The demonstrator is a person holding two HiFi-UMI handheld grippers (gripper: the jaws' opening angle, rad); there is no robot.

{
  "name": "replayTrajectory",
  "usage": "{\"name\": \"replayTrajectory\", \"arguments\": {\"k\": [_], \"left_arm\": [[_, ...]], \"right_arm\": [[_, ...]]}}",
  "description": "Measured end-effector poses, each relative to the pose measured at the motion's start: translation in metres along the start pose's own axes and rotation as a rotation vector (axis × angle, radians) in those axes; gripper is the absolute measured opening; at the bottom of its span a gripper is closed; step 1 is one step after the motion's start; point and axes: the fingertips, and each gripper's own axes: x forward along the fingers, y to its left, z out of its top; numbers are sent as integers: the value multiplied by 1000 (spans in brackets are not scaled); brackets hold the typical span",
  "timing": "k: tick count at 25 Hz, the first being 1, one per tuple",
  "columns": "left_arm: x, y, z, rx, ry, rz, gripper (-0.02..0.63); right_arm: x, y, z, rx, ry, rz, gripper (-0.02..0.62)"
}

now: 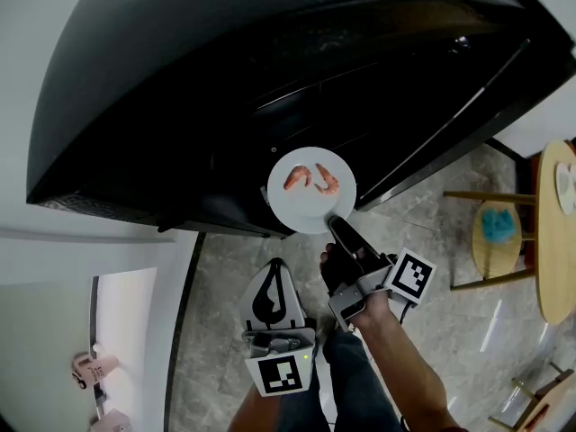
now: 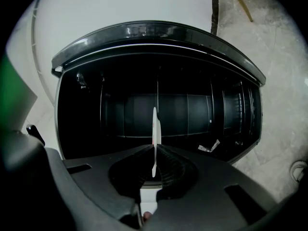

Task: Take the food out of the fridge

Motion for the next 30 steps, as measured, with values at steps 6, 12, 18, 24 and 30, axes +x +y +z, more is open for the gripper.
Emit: {"name": "replayTrajectory", "arguments": {"k": [6,12,18,24,30], "left_arm": [[1,1,1,0,-5,3,14],[3,0,1,-1,-7,5,14],[3,0,-3,0,-2,7,14],[2,-2,-4,3,-2,6,14],[2,-3,-8,4,6,5,14]], "right_arm": [[-14,2,-4,3,2,-8,31],[-31,-2,-5,8,-1,-23,32],[-51,-8,-6,-11,-4,-50,32],[-64,-11,-7,3,0,-58,31],[-76,-7,-9,8,3,-52,31]]}}
